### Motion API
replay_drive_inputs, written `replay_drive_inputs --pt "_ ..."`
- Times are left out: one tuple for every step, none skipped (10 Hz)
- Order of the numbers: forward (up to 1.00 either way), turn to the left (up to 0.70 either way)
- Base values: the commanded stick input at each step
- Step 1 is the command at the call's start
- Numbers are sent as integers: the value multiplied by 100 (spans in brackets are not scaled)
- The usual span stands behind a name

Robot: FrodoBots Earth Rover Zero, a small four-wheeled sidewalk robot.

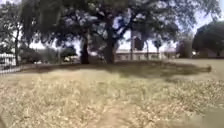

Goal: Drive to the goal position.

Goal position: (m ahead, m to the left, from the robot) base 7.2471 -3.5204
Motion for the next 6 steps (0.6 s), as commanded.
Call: replay_drive_inputs --pt "70 0" --pt "70 0" --pt "70 0" --pt "70 0" --pt "70 0" --pt "70 0"
